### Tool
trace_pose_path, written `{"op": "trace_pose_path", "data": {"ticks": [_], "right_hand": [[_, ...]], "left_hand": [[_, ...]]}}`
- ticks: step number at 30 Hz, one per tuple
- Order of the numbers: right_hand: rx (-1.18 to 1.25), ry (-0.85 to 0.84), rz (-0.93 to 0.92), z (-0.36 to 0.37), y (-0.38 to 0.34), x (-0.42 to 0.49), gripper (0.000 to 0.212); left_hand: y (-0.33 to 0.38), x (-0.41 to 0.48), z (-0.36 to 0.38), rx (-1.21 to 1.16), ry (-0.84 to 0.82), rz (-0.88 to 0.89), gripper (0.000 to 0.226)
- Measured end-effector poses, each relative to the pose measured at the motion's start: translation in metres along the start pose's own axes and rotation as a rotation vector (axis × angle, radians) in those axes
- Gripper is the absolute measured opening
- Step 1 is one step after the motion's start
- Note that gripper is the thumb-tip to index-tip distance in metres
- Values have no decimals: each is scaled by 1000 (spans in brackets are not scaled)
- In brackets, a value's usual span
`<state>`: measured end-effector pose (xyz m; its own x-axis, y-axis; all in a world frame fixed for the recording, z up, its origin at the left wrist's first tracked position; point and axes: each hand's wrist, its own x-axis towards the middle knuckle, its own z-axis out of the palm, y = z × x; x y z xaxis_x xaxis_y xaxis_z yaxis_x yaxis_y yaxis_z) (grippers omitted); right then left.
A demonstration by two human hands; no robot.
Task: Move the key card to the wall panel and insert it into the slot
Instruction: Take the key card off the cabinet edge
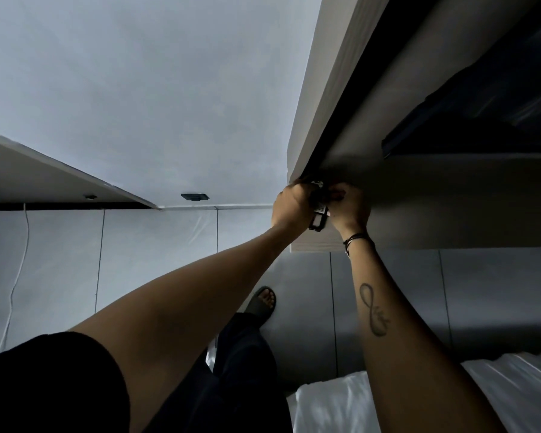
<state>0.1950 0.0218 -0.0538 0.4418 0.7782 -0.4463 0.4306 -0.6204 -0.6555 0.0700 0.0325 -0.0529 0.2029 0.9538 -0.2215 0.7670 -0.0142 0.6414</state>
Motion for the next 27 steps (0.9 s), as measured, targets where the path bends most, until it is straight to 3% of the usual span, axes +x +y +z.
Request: {"op": "trace_pose_path", "data": {"ticks": [5, 11, 27], "right_hand": [[315, -82, 134, -3, 5, 2, 24], [407, -168, 125, -3, 0, -23, 26], [469, -218, 15, 45, -99, -112, 22]], "left_hand": [[-12, 10, -10, -278, -89, -150, 23], [-31, 2, -35, -514, -246, -199, 14], [-89, -51, -154, -723, -156, -254, 16]]}}
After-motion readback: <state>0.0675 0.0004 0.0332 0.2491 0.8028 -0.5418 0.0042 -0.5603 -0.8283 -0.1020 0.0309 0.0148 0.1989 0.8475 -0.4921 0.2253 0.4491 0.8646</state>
